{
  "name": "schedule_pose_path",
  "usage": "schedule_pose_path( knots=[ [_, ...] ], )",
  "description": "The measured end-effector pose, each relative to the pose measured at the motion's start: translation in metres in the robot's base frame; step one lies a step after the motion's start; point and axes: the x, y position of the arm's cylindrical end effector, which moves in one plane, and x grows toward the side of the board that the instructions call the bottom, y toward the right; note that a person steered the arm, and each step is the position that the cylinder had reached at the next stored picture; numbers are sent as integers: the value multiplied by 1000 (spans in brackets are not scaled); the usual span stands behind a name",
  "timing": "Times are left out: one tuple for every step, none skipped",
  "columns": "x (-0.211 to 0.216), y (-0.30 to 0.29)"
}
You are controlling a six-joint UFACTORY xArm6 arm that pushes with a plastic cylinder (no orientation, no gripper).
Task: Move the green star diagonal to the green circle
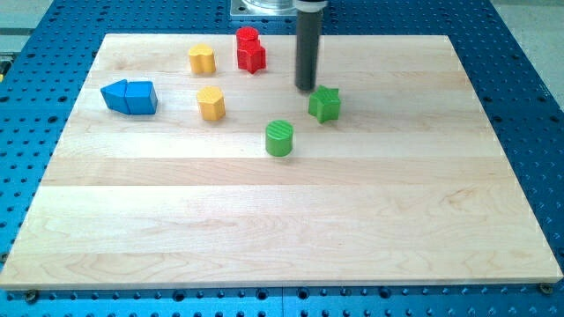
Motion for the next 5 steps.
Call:
schedule_pose_path(
  knots=[
    [42, -1],
    [73, -1],
    [120, 23],
    [160, 59],
    [174, 106]
  ],
)
